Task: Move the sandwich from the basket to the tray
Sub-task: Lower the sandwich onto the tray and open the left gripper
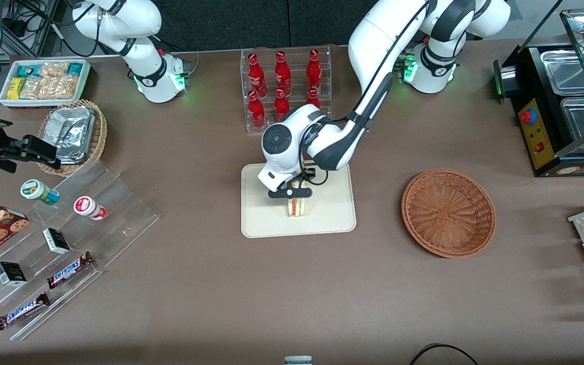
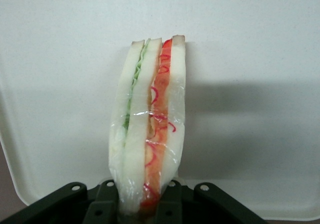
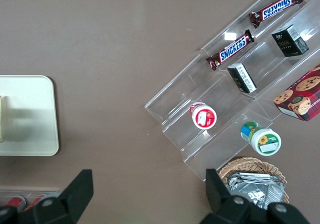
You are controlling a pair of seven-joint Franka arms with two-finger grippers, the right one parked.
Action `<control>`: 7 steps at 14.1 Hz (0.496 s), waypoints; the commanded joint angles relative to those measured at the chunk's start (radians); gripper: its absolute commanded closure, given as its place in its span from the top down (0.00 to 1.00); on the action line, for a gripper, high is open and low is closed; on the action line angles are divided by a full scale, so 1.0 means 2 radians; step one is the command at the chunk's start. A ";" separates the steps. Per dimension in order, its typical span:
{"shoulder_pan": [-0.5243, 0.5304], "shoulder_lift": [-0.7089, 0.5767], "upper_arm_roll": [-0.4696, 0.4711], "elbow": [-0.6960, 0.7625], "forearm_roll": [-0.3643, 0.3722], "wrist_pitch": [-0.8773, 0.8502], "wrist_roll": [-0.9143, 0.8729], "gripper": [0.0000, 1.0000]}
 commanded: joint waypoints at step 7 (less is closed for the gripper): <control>-0.010 0.014 0.008 0.017 0.004 -0.011 -0.028 0.00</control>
